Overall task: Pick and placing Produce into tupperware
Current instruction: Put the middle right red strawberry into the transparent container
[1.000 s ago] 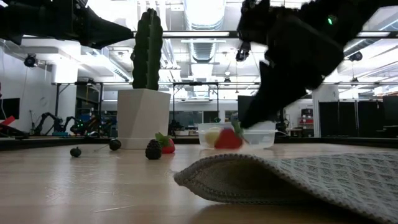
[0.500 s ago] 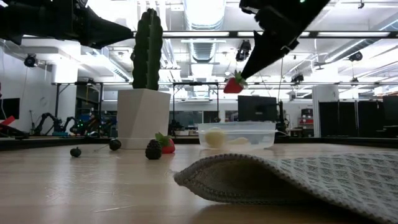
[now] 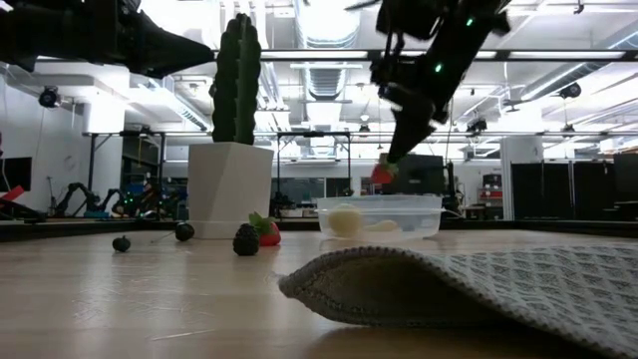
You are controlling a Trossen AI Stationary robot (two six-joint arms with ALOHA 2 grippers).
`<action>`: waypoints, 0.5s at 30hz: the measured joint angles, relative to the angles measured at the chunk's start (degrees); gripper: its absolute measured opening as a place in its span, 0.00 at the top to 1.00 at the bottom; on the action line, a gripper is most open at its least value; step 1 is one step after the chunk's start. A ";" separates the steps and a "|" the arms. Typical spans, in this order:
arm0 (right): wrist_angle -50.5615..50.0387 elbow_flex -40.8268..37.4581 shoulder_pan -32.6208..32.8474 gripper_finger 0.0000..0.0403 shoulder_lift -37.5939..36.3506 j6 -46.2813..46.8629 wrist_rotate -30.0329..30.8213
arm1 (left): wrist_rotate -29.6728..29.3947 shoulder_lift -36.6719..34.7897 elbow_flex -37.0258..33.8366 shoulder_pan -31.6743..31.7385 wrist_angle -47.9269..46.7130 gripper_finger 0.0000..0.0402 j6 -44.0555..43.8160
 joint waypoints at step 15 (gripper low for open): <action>6.04 -0.20 -6.01 0.98 7.36 -5.07 -7.79 | 0.01 2.56 -0.11 -0.04 -0.03 0.62 -0.26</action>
